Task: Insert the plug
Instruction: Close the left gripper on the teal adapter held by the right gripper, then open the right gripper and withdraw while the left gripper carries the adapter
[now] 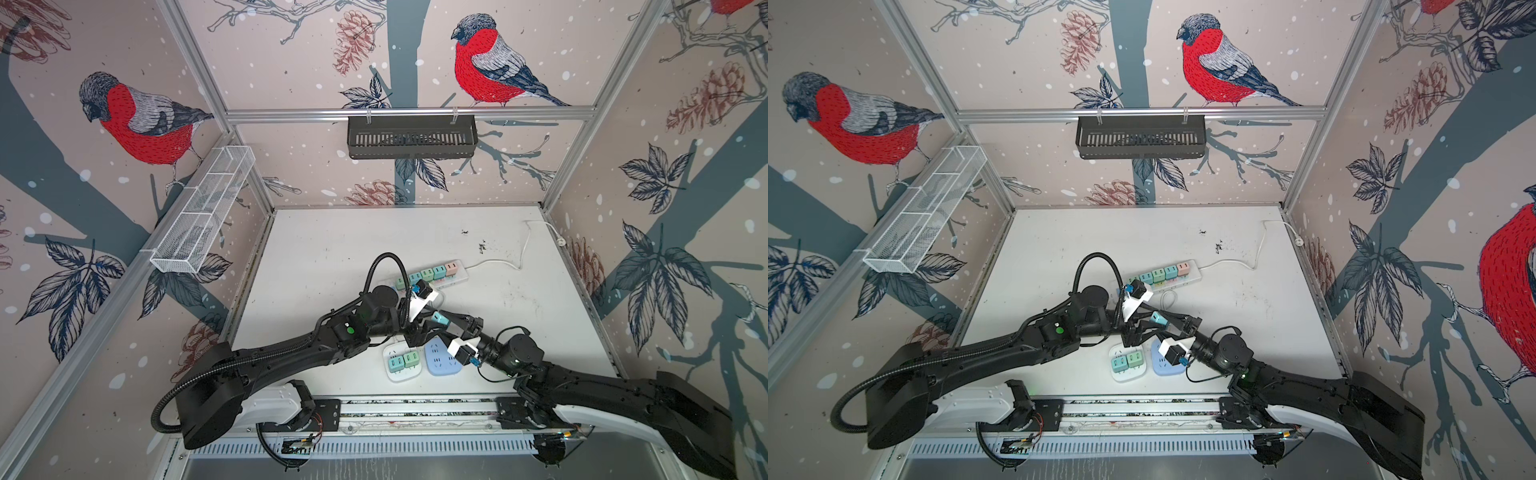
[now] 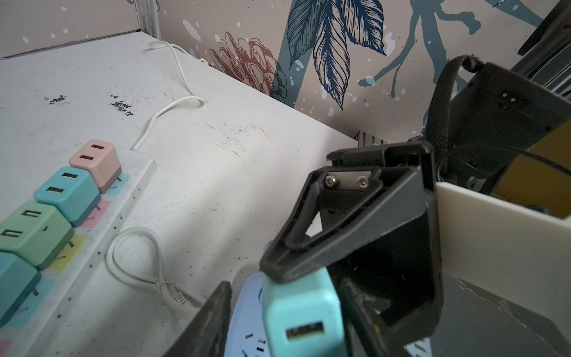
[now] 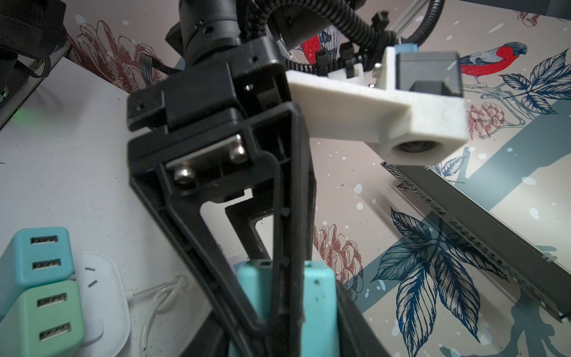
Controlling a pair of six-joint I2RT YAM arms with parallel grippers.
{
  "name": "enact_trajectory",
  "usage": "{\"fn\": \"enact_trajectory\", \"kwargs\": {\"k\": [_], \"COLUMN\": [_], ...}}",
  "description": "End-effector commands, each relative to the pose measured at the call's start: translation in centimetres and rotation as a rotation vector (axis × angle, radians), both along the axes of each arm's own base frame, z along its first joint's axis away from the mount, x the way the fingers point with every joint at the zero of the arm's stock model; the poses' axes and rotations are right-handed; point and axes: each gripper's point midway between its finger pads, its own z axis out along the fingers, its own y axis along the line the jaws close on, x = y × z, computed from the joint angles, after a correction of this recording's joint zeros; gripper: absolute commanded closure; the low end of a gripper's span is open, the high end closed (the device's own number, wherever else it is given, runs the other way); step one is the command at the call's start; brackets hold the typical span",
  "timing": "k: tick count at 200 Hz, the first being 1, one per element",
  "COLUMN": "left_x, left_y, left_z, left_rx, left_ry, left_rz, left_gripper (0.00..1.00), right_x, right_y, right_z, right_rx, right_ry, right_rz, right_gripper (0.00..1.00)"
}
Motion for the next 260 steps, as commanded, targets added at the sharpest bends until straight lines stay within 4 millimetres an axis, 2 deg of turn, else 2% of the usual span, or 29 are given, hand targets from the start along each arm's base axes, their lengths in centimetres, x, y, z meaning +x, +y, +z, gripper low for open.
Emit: {"fn": "enact_trajectory", "kwargs": {"k": [1,31,43,57,75,91,111,114,115,116,117,118,122,150,176,212,240,260], "left_x": [-0.4,-0.4,-0.5,-0.4,-0.4,-0.3,-0.2,-0.2,-0.2,-0.2,-0.2,-0.2,-0.2,0.7,1.7,2.6,2.2,0.7], "left_y": [-0.3,-0.6,-0.7,-0.8,-0.8,-0.7,-0.4,-0.4,-0.3,-0.3,-0.3,-0.3,-0.2,0.9,2.1,3.7,3.2,1.7], "left_z": [-0.3,-0.9,-1.0,-1.1,-1.0,-0.8,-0.5,-0.3,-0.3,-0.2,-0.2,-0.2,-0.1,0.4,0.9,1.3,0.6,-0.2], "left_rx": [0.017,0.034,0.041,0.046,0.045,0.042,0.032,0.028,0.027,0.026,0.026,0.026,0.023,0.016,0.012,0.017,0.065,0.132], "left_ry": [0.010,0.026,0.029,0.033,0.031,0.026,0.010,0.006,0.005,0.004,0.004,0.003,-0.001,-0.039,-0.080,-0.143,-0.198,-0.272], "left_rz": [-0.032,-0.041,-0.046,-0.047,-0.044,-0.039,-0.025,-0.022,-0.021,-0.020,-0.020,-0.018,-0.014,0.062,0.152,0.235,0.212,0.160], "left_gripper": [0.44,0.47,0.58,0.77,1.00,1.00,1.00,1.00,1.00,1.00,1.00,1.00,1.00,1.00,1.00,1.00,1.00,1.00], "right_x": [0.0,-0.1,-0.1,0.0,0.0,0.0,0.2,0.2,0.2,0.2,0.2,0.2,0.3,0.6,1.3,4.1,6.6,8.2], "right_y": [0.1,0.4,0.4,0.3,0.3,0.4,0.3,0.3,0.3,0.2,0.3,0.2,0.2,-0.3,-1.7,-3.8,-5.0,-6.4], "right_z": [1.5,1.3,1.2,1.3,1.3,1.1,1.1,1.1,1.1,1.1,1.1,1.2,1.2,1.5,2.2,3.5,4.1,4.6], "right_rx": [0.042,0.027,0.026,0.028,0.029,0.024,0.027,0.026,0.027,0.027,0.027,0.028,0.030,0.053,0.110,0.197,0.241,0.324], "right_ry": [-0.035,-0.034,-0.035,-0.037,-0.035,-0.031,-0.029,-0.030,-0.029,-0.029,-0.029,-0.031,-0.030,-0.024,-0.005,0.096,0.209,0.295], "right_rz": [0.000,0.005,0.001,-0.003,-0.003,-0.003,-0.013,-0.016,-0.016,-0.017,-0.017,-0.018,-0.022,-0.043,-0.078,-0.179,-0.262,-0.323], "right_gripper": [0.98,0.98,0.98,0.98,0.91,0.84,0.58,0.46,0.38,0.23,0.13,0.06,0.00,0.00,0.00,0.00,0.00,0.00]}}
